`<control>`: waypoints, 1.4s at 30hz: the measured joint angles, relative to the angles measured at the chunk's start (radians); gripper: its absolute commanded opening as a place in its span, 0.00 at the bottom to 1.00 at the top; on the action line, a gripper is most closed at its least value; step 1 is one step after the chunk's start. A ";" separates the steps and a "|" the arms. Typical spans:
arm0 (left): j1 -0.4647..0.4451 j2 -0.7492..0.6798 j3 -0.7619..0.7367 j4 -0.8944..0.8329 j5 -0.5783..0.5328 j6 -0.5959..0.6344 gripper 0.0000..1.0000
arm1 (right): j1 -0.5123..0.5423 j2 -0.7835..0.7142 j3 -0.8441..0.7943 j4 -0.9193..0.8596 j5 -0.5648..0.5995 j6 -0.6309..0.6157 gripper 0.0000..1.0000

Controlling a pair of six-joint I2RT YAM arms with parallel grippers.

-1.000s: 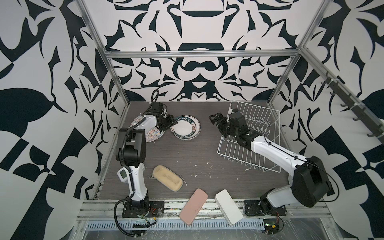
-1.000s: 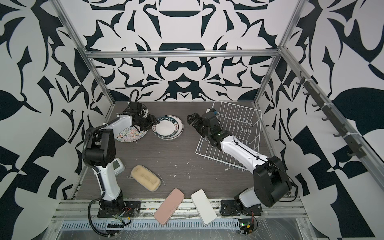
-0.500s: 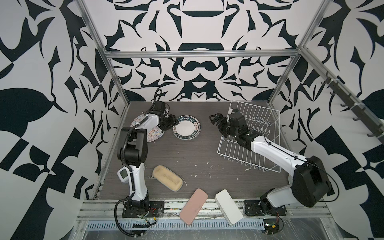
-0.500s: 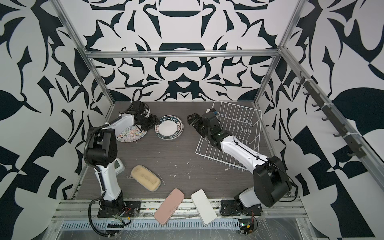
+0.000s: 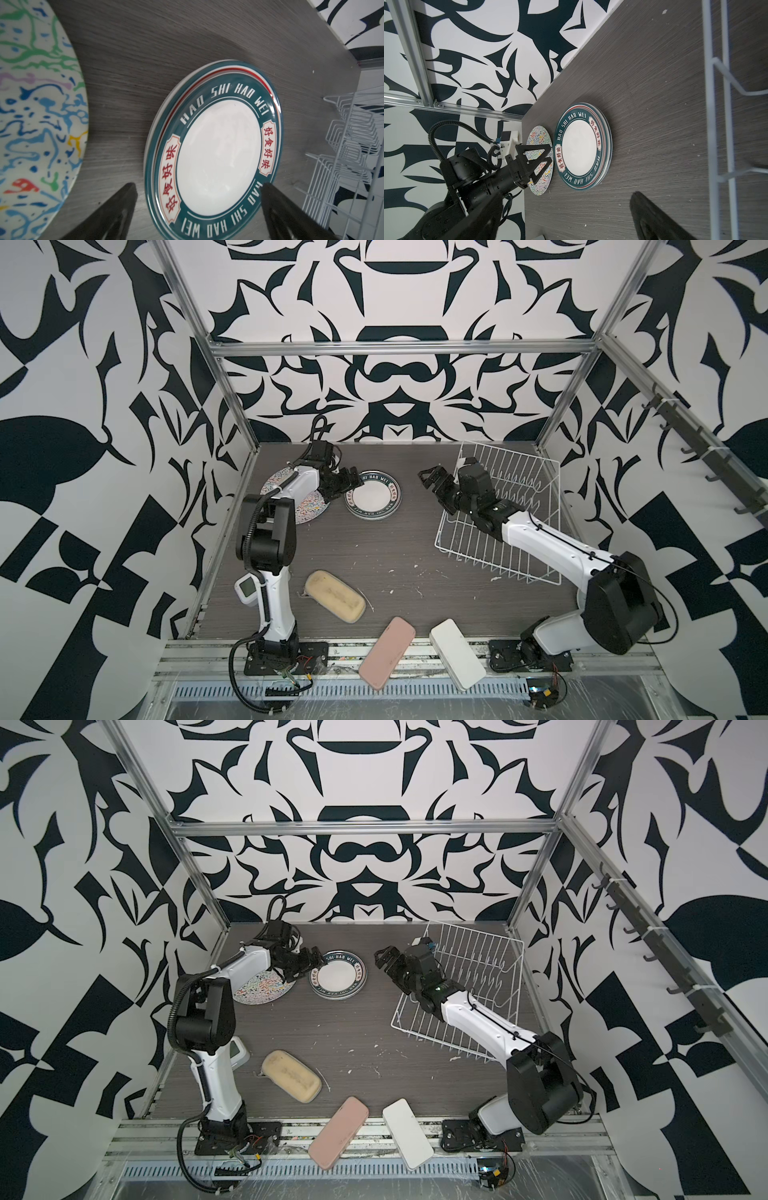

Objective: Unload the plates from the dish rack
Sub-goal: 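Open the left gripper and lift it off the stack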

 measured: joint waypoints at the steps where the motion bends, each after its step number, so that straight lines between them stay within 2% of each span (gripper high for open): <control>1: 0.000 0.000 0.000 0.000 0.001 0.001 0.99 | 0.000 0.000 0.000 0.000 0.000 -0.002 0.99; 6: 0.000 -0.035 -0.019 0.016 0.014 0.002 0.99 | 0.000 0.000 -0.006 0.004 0.000 -0.018 0.99; 12: 0.000 -0.182 -0.125 0.099 0.010 0.011 0.99 | 0.000 -0.016 -0.024 -0.011 0.032 -0.106 0.99; 18: 0.000 -0.356 -0.285 0.254 -0.064 0.042 0.99 | 0.000 -0.132 -0.059 -0.036 0.131 -0.313 0.99; 23: 0.000 -0.470 -0.441 0.398 -0.148 0.100 0.99 | -0.016 -0.223 -0.113 -0.023 0.222 -0.567 0.99; 27: 0.000 -0.557 -0.567 0.511 -0.207 0.162 0.99 | -0.079 -0.229 -0.137 -0.059 0.300 -0.715 0.99; 31: 0.000 -0.647 -0.689 0.626 -0.261 0.240 0.99 | -0.149 -0.245 -0.248 -0.033 0.405 -0.825 0.99; 37: 0.000 -0.726 -0.803 0.727 -0.328 0.357 0.99 | -0.262 -0.256 -0.425 0.047 0.491 -0.901 0.99; 42: 0.000 -0.779 -0.875 0.814 -0.375 0.429 0.99 | -0.303 -0.211 -0.467 0.154 0.556 -0.970 0.99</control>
